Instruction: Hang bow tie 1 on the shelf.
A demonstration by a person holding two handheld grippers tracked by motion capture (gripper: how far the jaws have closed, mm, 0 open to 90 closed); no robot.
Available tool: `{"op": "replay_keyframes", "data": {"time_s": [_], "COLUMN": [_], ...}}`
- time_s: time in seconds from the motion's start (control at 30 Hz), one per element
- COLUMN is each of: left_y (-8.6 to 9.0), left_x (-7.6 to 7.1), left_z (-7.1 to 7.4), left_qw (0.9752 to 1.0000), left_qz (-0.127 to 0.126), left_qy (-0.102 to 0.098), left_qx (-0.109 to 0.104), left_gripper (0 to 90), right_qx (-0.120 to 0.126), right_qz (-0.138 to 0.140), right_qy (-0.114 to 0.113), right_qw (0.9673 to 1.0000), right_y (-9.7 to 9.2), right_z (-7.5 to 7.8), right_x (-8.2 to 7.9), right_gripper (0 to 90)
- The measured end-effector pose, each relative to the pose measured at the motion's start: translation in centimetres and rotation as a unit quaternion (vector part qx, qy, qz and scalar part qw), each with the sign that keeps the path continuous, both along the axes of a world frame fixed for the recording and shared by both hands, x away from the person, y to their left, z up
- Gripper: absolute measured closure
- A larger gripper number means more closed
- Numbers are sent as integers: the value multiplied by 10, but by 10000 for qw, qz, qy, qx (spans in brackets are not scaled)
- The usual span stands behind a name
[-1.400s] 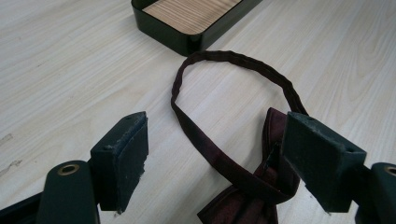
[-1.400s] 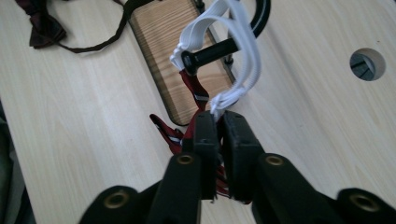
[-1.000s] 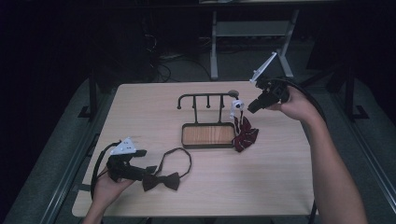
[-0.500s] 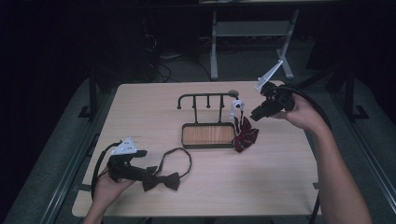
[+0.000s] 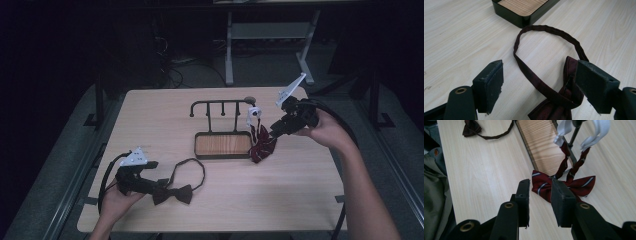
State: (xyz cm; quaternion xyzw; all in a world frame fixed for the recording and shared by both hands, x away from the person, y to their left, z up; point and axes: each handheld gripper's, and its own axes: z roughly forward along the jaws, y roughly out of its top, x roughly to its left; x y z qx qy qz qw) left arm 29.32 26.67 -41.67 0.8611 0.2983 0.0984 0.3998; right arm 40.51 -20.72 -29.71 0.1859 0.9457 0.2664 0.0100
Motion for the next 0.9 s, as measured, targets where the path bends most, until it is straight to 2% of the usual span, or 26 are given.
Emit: {"op": "replay_keyframes", "data": {"time_s": [0.37, 0.9], "left_y": [0, 0], "left_x": [0, 0], "left_z": [0, 0], "left_qw": [10000, 10000], "left_qz": [2, -4], "left_qy": [3, 25], "left_qx": [7, 14], "left_gripper": [230, 232], "right_qx": [9, 97], "right_qz": [34, 51], "right_qy": [26, 6], "right_qw": [10000, 9999], "right_y": [-3, -11], "right_z": [-6, -31], "right_x": [-11, -31], "right_gripper": [645, 575]}}
